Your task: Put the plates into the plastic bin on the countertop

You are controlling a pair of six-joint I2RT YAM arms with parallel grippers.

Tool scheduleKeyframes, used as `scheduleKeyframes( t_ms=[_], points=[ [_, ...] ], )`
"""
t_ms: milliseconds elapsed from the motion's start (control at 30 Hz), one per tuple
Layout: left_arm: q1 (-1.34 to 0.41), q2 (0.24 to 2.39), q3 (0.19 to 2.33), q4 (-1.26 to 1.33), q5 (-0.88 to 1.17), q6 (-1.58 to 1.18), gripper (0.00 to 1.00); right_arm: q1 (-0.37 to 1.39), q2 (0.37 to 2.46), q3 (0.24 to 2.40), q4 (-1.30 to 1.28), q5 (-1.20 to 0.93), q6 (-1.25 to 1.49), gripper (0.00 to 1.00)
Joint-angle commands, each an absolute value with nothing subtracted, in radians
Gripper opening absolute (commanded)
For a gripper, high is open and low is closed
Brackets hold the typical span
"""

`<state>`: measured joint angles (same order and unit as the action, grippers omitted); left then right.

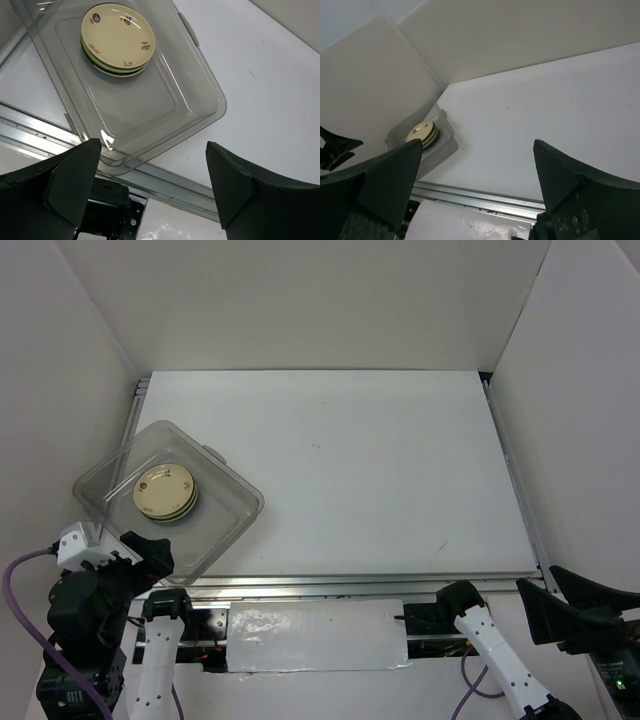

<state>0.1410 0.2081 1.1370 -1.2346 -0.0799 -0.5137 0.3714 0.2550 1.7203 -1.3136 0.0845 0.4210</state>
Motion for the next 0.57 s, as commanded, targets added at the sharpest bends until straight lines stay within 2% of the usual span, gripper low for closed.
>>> scheduleKeyframes(
  t_ms=[0,533],
  points=[
    [0.133,0.209,1.207,-1.236,-0.181,-0.558,0.99,0.376,0.221,1.729,-1.442,0.14,0.437,1.0],
    [0.127,0.219,1.221,-1.244,-0.225,-0.575,0.99,0.376,0.252,1.698,-1.439,0.14,0.449,1.0]
  ],
)
